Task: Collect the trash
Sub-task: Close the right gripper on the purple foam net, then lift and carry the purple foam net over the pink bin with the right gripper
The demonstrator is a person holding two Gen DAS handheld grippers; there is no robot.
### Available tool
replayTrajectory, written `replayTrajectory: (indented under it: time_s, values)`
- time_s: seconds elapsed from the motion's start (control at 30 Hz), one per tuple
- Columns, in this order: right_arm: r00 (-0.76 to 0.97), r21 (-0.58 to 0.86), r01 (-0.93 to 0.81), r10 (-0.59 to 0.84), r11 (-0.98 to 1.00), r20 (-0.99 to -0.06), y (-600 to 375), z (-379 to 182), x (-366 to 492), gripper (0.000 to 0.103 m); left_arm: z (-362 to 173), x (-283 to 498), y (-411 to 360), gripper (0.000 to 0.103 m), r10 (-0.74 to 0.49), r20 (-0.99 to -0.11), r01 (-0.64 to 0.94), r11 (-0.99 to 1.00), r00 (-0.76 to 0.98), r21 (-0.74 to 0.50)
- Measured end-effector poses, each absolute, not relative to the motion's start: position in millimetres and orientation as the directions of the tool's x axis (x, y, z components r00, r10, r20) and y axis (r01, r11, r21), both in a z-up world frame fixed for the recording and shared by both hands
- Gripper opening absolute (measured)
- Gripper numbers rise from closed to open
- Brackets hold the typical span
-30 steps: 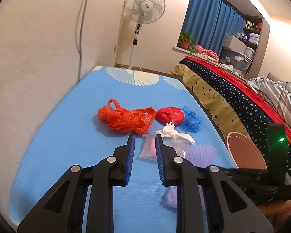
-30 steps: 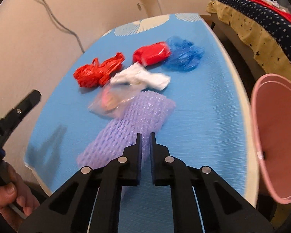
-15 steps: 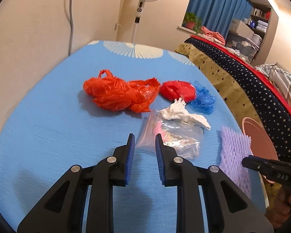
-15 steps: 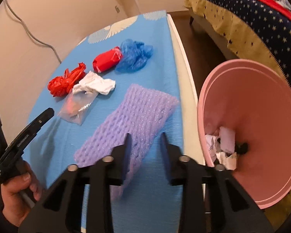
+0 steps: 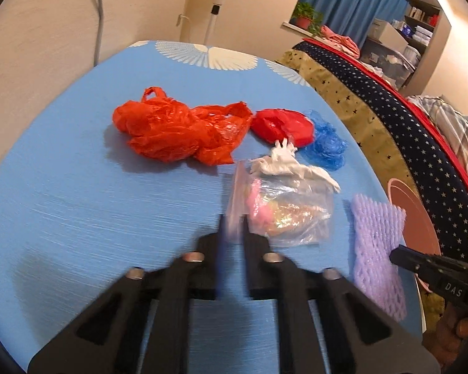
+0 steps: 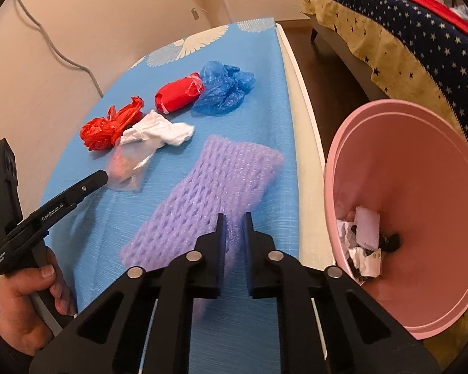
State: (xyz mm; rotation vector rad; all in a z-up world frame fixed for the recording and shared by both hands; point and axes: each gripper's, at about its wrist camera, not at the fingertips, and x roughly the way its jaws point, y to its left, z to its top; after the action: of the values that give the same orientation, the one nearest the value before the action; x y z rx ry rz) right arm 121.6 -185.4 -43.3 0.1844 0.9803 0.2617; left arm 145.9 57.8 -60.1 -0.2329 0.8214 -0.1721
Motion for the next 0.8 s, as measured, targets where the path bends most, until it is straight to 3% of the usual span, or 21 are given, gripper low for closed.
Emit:
replayTrajectory:
  time_s: [0.13,0.8]
  values:
    - [0.561,0.273,-0.127,0.296,0.954,-0.773,-192,-33,118,0.009,-54,135,57,0.0,-0.236,-0.686,0.067,0.962,0.688,-0.265]
    - [0.71,0.281,-0.111,0.274,0.953,-0.648,-237,26,84,0.009,16,71,57,0.0,-0.212,-0.564,0.118,0.973,0.798,-0.2]
